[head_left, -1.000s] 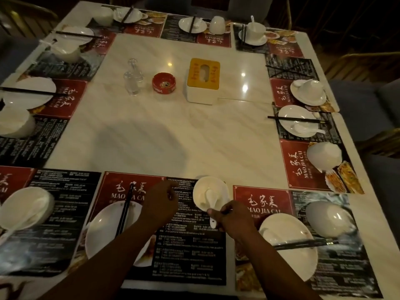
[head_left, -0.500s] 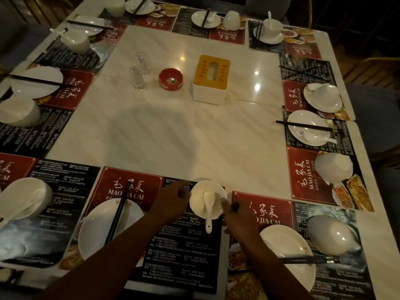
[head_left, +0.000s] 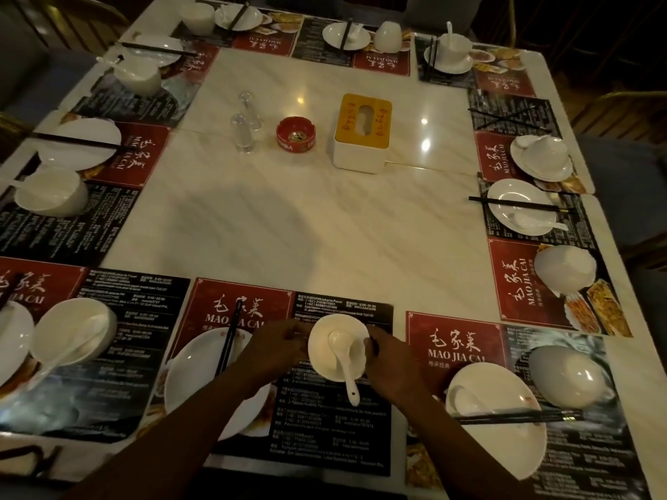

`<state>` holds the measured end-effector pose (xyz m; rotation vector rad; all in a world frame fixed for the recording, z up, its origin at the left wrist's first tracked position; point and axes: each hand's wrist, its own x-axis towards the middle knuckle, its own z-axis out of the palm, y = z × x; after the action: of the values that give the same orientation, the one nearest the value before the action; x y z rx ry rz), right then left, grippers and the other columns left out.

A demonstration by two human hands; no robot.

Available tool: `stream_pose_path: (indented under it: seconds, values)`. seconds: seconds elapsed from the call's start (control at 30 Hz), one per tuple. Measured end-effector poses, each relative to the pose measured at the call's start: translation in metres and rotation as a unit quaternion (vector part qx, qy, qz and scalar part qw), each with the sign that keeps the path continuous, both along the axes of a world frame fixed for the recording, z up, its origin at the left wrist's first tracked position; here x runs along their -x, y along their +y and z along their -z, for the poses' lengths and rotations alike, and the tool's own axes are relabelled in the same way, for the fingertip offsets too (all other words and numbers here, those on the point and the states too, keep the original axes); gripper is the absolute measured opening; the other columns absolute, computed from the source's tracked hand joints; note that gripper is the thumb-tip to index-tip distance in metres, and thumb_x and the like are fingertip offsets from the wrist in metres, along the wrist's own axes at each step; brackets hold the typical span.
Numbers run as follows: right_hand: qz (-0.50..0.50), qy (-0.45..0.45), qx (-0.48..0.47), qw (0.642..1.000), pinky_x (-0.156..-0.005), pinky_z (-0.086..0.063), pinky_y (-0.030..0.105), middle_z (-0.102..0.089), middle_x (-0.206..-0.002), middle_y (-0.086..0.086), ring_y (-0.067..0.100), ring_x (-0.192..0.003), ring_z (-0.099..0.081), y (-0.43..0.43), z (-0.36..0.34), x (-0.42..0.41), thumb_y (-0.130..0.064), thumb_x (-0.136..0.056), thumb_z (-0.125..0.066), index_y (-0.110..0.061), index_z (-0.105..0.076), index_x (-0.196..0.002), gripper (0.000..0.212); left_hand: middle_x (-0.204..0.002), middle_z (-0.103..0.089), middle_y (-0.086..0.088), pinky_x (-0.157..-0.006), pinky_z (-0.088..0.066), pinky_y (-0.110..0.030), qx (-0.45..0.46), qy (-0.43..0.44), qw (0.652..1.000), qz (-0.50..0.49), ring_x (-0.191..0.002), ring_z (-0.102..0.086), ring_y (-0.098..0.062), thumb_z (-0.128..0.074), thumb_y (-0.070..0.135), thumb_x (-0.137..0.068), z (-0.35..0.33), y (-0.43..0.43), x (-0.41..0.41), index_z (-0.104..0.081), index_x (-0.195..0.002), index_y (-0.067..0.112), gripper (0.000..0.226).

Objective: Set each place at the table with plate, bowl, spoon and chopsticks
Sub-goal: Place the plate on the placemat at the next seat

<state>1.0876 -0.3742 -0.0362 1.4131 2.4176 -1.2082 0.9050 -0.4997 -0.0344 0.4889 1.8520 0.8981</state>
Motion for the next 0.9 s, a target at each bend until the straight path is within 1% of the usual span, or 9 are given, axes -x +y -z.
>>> stream_pose_path:
  seconds: [0.07, 0.17, 0.2, 0.3, 0.47, 0.57, 0.63, 0.77, 0.9]
  values:
    - [-0.007, 0.003, -0.001, 1.000, -0.077, -0.041, 0.021, -0.070, -0.116, 0.003, 0.018, -0.102, -0.064, -0.015, 0.004, 0.004, -0.022, -0.104, -0.046, -0.022, -0.062, -0.128, 0.029, -0.089, -0.077, 0.002, -0.065, -0.055, -0.021, 0.009, 0.001, 1.000, 0.025, -0.082, -0.073, -0.013, -0.059, 0.002, -0.090, 0.001, -0.019, 0.007, -0.074, -0.099, 0.019, 0.025]
    - [-0.010, 0.005, -0.007, 1.000, -0.081, -0.039, 0.018, -0.069, -0.119, 0.001, 0.013, -0.104, -0.061, -0.033, 0.007, 0.008, -0.020, -0.103, -0.046, -0.022, -0.062, -0.129, 0.030, -0.091, -0.076, -0.002, -0.077, -0.060, -0.036, 0.014, 0.013, 0.999, 0.047, -0.089, -0.072, -0.021, -0.056, -0.005, -0.086, 0.009, -0.040, 0.016, -0.073, -0.103, 0.019, 0.034]
    - [-0.008, 0.007, -0.008, 1.000, -0.082, -0.038, 0.017, -0.069, -0.120, 0.000, 0.009, -0.102, -0.059, -0.037, 0.008, 0.009, -0.020, -0.103, -0.046, -0.023, -0.061, -0.130, 0.031, -0.092, -0.075, 0.000, -0.079, -0.060, -0.035, 0.013, 0.033, 0.998, 0.050, -0.090, -0.071, -0.018, -0.059, -0.002, -0.087, 0.012, -0.046, 0.019, -0.073, -0.103, 0.022, 0.032]
    - [0.000, 0.008, -0.015, 1.000, -0.080, -0.038, 0.016, -0.069, -0.118, -0.002, 0.004, -0.095, -0.054, -0.047, 0.010, 0.010, -0.019, -0.103, -0.048, -0.024, -0.062, -0.129, 0.030, -0.095, -0.072, 0.010, -0.076, -0.052, -0.016, -0.002, 0.119, 0.991, 0.053, -0.089, -0.069, -0.006, -0.064, 0.008, -0.091, 0.015, -0.058, 0.023, -0.068, -0.102, 0.034, 0.028]
    - [0.009, -0.001, -0.030, 1.000, -0.081, -0.046, 0.023, -0.071, -0.114, 0.000, 0.013, -0.097, -0.063, -0.054, 0.015, 0.015, -0.022, -0.103, -0.047, -0.022, -0.063, -0.125, 0.027, -0.097, -0.070, 0.013, -0.069, -0.047, -0.008, -0.004, 0.149, 0.986, 0.069, -0.083, -0.068, -0.001, -0.060, 0.003, -0.092, 0.018, -0.070, 0.029, -0.064, -0.104, 0.034, 0.033]
    - [0.013, -0.008, -0.031, 0.999, -0.086, -0.051, 0.028, -0.071, -0.114, 0.000, 0.015, -0.100, -0.064, -0.056, 0.017, 0.016, -0.024, -0.103, -0.047, -0.024, -0.063, -0.126, 0.028, -0.098, -0.070, 0.013, -0.076, -0.052, -0.015, -0.003, 0.151, 0.985, 0.085, -0.083, -0.069, -0.001, -0.060, 0.001, -0.091, 0.021, -0.075, 0.031, -0.065, -0.111, 0.031, 0.037]
    - [0.018, -0.008, -0.026, 0.999, -0.085, -0.049, 0.026, -0.071, -0.115, -0.001, 0.014, -0.100, -0.063, -0.056, 0.017, 0.016, -0.023, -0.103, -0.047, -0.023, -0.063, -0.127, 0.029, -0.100, -0.069, 0.015, -0.080, -0.053, -0.019, -0.010, 0.150, 0.984, 0.096, -0.087, -0.068, -0.004, -0.060, -0.002, -0.089, 0.023, -0.075, 0.031, -0.066, -0.115, 0.029, 0.040]
    - [0.029, -0.007, -0.016, 0.999, -0.083, -0.045, 0.023, -0.070, -0.118, 0.000, 0.012, -0.098, -0.060, -0.058, 0.011, 0.016, -0.021, -0.103, -0.048, -0.023, -0.063, -0.128, 0.029, -0.104, -0.070, 0.012, -0.077, -0.054, -0.014, -0.047, 0.149, 0.978, 0.135, -0.090, -0.069, -0.004, -0.058, -0.003, -0.090, 0.025, -0.074, 0.026, -0.064, -0.124, 0.023, 0.043]
    - [0.063, -0.019, 0.016, 0.998, -0.078, -0.046, 0.024, -0.068, -0.122, 0.003, 0.017, -0.101, -0.064, -0.061, -0.001, 0.016, -0.031, -0.104, -0.048, -0.020, -0.054, -0.134, 0.033, -0.108, -0.071, 0.005, -0.085, -0.059, -0.028, -0.065, 0.109, 0.985, 0.114, -0.095, -0.070, -0.010, -0.060, 0.001, -0.092, 0.029, -0.072, 0.018, -0.062, -0.126, 0.022, 0.040]
